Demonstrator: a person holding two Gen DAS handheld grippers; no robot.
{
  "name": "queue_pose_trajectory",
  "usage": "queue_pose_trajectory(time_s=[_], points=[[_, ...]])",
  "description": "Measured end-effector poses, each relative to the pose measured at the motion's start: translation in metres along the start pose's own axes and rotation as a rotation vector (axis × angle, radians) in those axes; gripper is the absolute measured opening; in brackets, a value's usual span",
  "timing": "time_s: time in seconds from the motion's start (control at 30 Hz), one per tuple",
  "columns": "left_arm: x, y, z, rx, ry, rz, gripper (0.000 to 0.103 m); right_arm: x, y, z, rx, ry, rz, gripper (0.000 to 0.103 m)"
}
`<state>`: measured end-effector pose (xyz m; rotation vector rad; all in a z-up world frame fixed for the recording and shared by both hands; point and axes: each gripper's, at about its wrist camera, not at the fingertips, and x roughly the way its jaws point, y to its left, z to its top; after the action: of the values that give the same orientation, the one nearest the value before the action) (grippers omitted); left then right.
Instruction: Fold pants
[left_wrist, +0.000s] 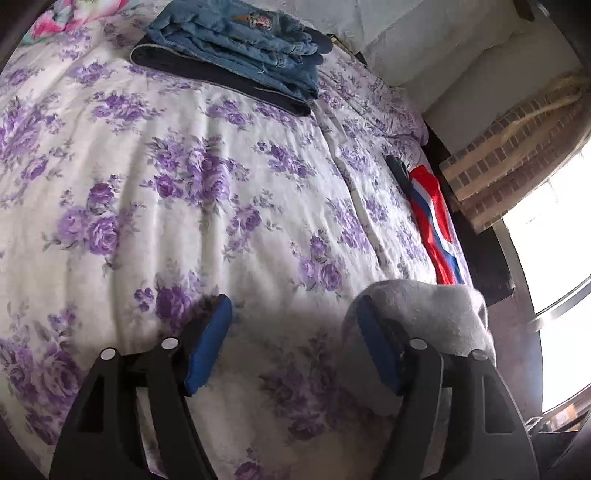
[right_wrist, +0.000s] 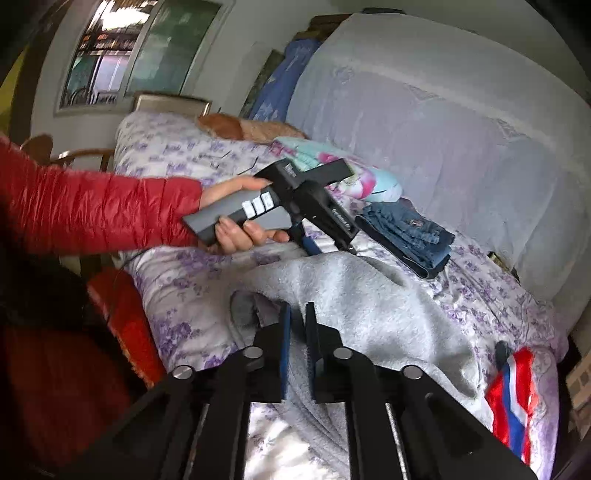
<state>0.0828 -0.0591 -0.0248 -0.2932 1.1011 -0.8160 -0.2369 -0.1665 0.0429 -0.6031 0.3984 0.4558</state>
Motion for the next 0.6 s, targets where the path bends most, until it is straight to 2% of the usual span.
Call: queue_pose_trajectory(time_s=[0.03, 0.07, 0.17, 0.27, 0.33, 0.47, 0.53, 0.6], points=[[0.000, -0.002, -0.001, 0.014, -0.002, 0.012, 0.072, 0.000, 0.004, 0.001, -0.021, -0.011, -0.008, 0.033], [-0.001, -0.003, -0.003, 0.025, -0.006, 0.023, 0.074, 0.001, 0.007, 0.002, -0.041, -0.017, -0.014, 0.034], [-0.008, 0.002, -0.002, 0.010, -0.028, 0.024, 0.082, 0.001, 0.011, 0.005, -0.076, -0.023, -0.023, 0.034], [-0.011, 0.010, -0.001, -0.026, -0.026, -0.012, 0.083, 0.006, 0.010, 0.006, -0.096, -0.005, -0.020, 0.034], [-0.010, 0.008, -0.003, -0.009, -0.014, -0.010, 0.084, 0.011, 0.013, 0.005, -0.121, 0.011, -0.024, 0.034], [-0.006, 0.001, -0.005, 0.016, -0.002, 0.025, 0.086, 0.031, 0.030, -0.004, -0.276, 0.024, -0.109, 0.034], [-0.005, 0.002, -0.003, 0.006, 0.012, 0.025, 0.086, 0.036, 0.033, -0.006, -0.320, 0.001, -0.125, 0.020], [-0.005, 0.003, -0.002, 0.000, 0.021, 0.025, 0.086, 0.028, 0.021, -0.002, -0.243, -0.012, -0.089, 0.015]])
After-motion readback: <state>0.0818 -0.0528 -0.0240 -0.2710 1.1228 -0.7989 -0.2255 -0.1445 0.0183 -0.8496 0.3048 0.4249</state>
